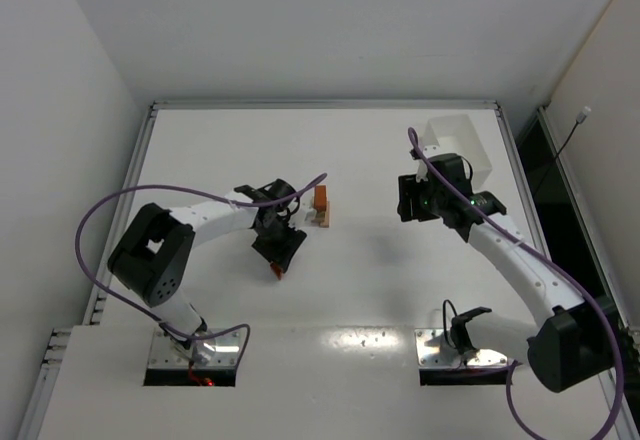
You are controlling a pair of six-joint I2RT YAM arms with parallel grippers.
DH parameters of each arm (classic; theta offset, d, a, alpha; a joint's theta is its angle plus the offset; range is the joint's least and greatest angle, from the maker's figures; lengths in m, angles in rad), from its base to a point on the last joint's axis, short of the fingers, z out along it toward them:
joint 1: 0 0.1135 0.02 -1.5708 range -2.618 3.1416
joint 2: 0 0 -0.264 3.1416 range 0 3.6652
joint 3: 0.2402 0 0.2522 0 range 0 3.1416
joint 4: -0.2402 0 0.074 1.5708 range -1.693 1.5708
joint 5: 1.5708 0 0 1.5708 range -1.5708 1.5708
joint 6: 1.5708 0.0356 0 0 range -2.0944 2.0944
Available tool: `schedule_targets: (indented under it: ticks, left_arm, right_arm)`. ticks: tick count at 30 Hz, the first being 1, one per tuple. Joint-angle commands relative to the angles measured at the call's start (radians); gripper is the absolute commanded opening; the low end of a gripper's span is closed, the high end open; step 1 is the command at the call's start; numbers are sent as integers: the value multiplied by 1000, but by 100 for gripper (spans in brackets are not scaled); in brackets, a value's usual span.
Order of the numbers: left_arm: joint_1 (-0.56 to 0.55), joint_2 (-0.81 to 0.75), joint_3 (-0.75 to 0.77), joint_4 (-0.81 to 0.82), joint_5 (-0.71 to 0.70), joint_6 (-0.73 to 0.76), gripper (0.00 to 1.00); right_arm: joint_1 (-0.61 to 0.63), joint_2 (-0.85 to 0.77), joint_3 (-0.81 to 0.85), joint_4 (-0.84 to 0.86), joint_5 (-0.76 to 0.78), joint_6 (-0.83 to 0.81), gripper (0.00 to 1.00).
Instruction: Build the wood block tower
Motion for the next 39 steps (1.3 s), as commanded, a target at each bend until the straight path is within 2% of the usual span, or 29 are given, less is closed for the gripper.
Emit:
schedule_targets:
  ticks: [1,11,14,15,17,18,26,32,36,39]
  left_arm:
    - [-10,1,32,14,17,-11,48]
    - [-10,10,13,23,17,-11,37]
    - [-10,10,4,34,8,-20,26]
    - [-10,10,4,34,8,-20,18]
    - [-10,-16,4,34,-5,-20,9]
    - [-10,-25,4,34,-16,-20,0]
    - [-10,-154,-36,52,-85,-30,0]
    - [-10,-257,-36,62,-200,-39,0]
    - [-10,-304,-14,62,-306,-39,0]
    - [-33,-349,0,85,-377,-20,0]
  right_arm:
    - [-3,1,-11,32,-9,-8,52]
    - [-3,10,-1,32,-9,-8,52]
    - [-3,10,-1,32,-9,-8,52]
    - [-3,10,-1,32,-9,-8,52]
    - [-3,10,8,32,-9,-8,52]
    - [-3,10,8,32,-9,-8,52]
    - [-3,10,8,41,-9,-8,52]
    - [-3,1,8,41,-18,-8,52]
    - [-3,1,8,41,-78,-19,54]
    - [-3,1,8,52,-179,-28,56]
